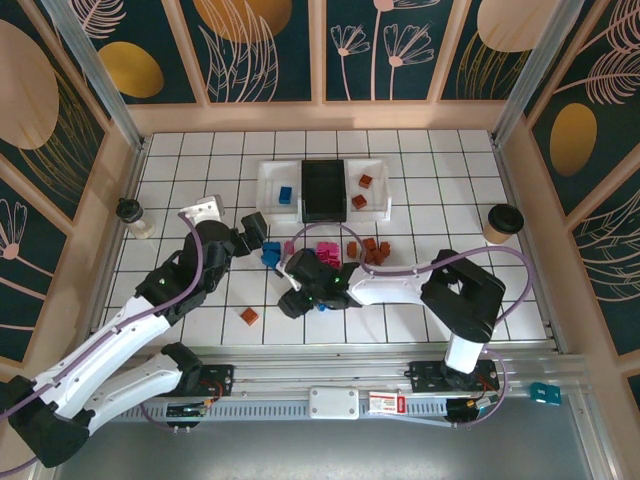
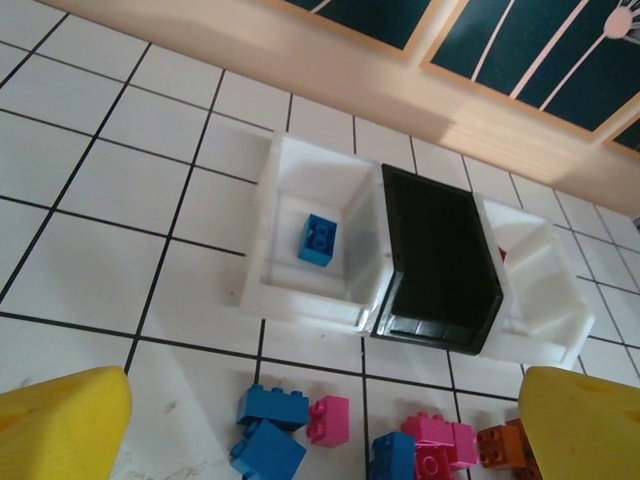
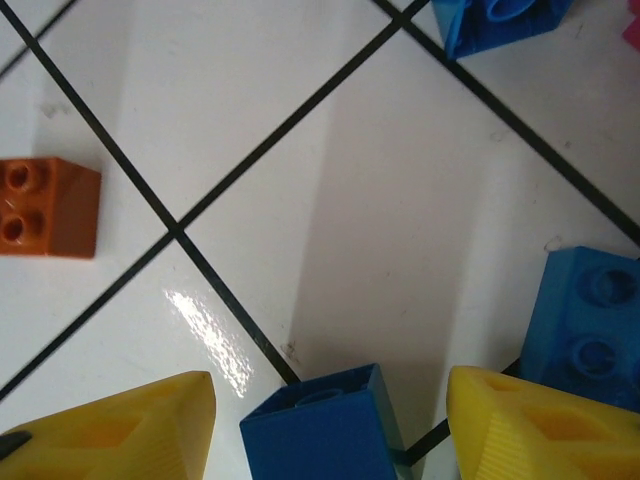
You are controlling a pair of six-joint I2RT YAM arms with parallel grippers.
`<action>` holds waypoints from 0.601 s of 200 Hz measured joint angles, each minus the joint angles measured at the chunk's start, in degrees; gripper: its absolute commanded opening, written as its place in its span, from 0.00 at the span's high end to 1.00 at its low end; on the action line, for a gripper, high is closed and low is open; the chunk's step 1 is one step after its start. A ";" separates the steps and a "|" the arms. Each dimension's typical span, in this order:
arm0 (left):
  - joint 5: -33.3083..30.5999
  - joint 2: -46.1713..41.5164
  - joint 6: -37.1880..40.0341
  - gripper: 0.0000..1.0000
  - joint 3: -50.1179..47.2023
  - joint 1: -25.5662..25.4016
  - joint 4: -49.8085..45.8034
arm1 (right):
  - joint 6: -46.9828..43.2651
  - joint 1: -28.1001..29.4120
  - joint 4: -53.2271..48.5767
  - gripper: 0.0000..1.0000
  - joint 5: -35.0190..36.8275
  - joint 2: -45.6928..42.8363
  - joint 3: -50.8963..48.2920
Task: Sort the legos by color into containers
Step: Pick up the lego from the bottom-center of the table.
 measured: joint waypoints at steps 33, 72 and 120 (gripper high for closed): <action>0.02 0.07 0.00 0.01 -0.28 0.00 -0.13 | -1.14 2.16 -2.21 0.42 2.82 1.25 1.73; 0.00 0.07 0.02 0.01 -0.39 0.31 -0.13 | -1.90 3.28 -2.89 0.61 4.72 3.82 3.58; -0.04 -0.44 0.02 0.01 -0.39 0.31 -0.52 | -2.67 2.99 -1.92 0.79 5.01 4.37 3.06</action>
